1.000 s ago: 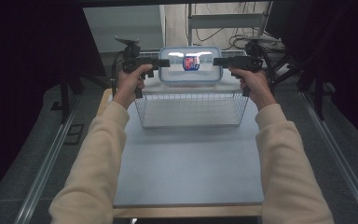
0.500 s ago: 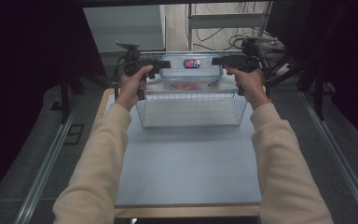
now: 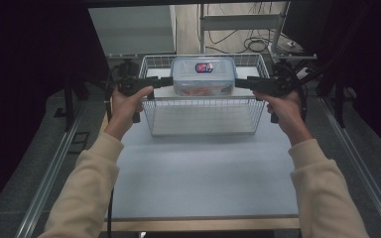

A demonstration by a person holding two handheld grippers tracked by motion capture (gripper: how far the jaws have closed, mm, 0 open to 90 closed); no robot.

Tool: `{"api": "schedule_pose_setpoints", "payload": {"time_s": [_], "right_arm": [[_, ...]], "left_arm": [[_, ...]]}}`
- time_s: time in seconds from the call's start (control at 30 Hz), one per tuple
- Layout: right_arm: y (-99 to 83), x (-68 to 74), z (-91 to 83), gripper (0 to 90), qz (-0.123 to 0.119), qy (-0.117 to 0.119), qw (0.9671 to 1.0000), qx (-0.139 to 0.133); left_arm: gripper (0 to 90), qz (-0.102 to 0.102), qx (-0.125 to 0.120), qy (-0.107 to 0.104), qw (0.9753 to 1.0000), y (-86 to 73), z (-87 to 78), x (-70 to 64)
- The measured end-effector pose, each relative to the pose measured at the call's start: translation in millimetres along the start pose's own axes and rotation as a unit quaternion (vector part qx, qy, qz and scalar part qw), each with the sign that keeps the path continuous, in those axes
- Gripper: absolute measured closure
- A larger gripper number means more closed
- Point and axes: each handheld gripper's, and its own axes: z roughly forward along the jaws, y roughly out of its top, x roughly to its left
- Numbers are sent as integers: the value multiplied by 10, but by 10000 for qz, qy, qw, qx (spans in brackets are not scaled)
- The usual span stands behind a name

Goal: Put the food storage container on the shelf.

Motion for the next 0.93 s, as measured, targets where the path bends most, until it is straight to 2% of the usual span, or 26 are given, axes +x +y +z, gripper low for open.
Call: {"api": "schedule_pose_setpoints", "payload": {"time_s": [0.13,0.3,0.4,0.43,0.5,0.6,0.7,0.83,0.93], "right_arm": [[-234,59,-159,269,-143,124,9998,-12],[-558,62,-335,245,-268,182,9995,20],[-778,34,-412,236,-399,76,9991,154],[-872,18,-436,233,-446,47,9988,192],[-1016,-7,-469,231,-459,4,9986,260],[-1181,-46,-491,229,-412,11,9987,314],[-1304,-70,-490,225,-387,5,9986,373],[-1352,-70,-490,215,-367,18,9988,338],[-1385,-41,-501,210,-453,2,9985,311]], "left_arm": [[215,108,37,-31,9999,-252,-114,-124],[210,202,157,-154,9996,-580,-157,-205],[216,347,178,-76,9992,-779,-161,-258],[217,341,168,-95,9992,-823,-157,-262],[217,358,256,-148,9989,-948,-131,-278],[215,538,400,-59,9977,-1093,-85,-317],[215,624,489,-53,9968,-1177,-45,-338],[215,679,557,-21,9961,-1211,-22,-344],[215,707,579,-8,9958,-1251,-30,-334]]}}
